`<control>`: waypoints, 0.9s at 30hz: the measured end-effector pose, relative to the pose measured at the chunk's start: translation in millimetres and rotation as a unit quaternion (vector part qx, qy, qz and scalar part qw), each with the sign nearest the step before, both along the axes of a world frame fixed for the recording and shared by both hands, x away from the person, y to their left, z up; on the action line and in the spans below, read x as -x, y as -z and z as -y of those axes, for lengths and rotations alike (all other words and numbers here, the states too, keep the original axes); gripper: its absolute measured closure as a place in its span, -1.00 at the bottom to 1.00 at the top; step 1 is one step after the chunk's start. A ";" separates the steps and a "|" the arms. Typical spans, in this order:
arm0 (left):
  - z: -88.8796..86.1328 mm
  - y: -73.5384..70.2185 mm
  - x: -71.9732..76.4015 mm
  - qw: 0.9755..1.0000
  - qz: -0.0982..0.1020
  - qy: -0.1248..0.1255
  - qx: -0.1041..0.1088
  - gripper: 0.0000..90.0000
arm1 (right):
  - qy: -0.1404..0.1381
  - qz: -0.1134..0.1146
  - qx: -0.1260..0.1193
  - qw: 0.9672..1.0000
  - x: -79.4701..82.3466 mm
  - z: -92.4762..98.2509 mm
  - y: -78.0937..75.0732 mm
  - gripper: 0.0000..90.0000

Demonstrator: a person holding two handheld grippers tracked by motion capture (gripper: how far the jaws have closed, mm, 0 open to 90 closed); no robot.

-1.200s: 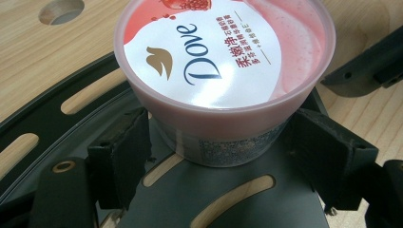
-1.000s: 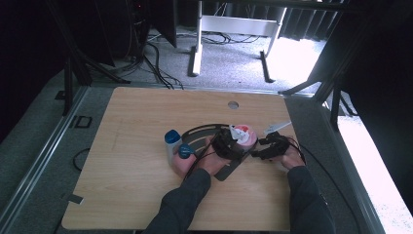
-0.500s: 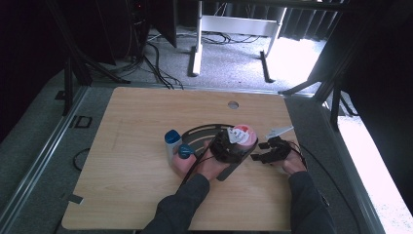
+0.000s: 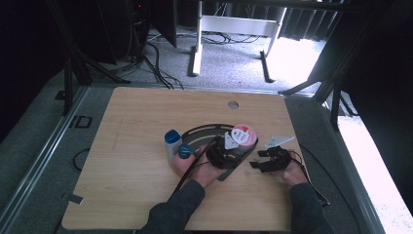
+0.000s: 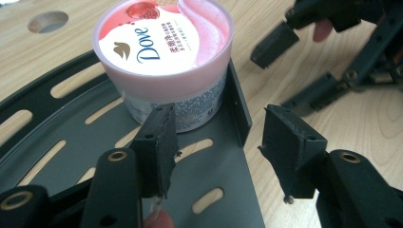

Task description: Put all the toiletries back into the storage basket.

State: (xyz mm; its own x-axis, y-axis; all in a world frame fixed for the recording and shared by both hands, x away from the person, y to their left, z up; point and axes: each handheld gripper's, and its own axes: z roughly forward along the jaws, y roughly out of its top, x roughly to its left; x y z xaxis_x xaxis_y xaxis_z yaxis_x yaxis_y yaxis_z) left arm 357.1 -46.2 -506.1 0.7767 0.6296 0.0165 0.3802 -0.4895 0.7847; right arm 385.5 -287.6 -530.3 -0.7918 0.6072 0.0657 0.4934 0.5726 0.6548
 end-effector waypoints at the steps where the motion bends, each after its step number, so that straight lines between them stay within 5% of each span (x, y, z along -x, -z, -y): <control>1: -2.5 -0.3 2.7 1.000 0.006 -0.002 0.008 0.09 | 0.001 0.006 0.020 1.000 9.5 -3.8 1.6 -0.24; 3: -6.1 -0.7 5.4 1.000 0.009 -0.002 0.018 0.14 | 0.004 0.008 0.034 0.999 16.4 -6.2 2.8 -0.24; 11: -14.2 3.0 7.0 0.999 -0.021 0.012 0.027 0.11 | 0.002 0.029 0.026 0.999 44.0 -11.5 3.1 -0.23; 19: -17.3 4.4 14.4 0.999 -0.016 0.036 0.020 0.10 | 0.025 0.034 0.005 0.999 70.0 -9.8 6.9 -0.25; 27: -25.1 -0.6 22.6 0.998 -0.013 0.054 0.038 -0.03 | 0.040 0.043 0.003 0.998 85.6 -11.5 16.1 -0.27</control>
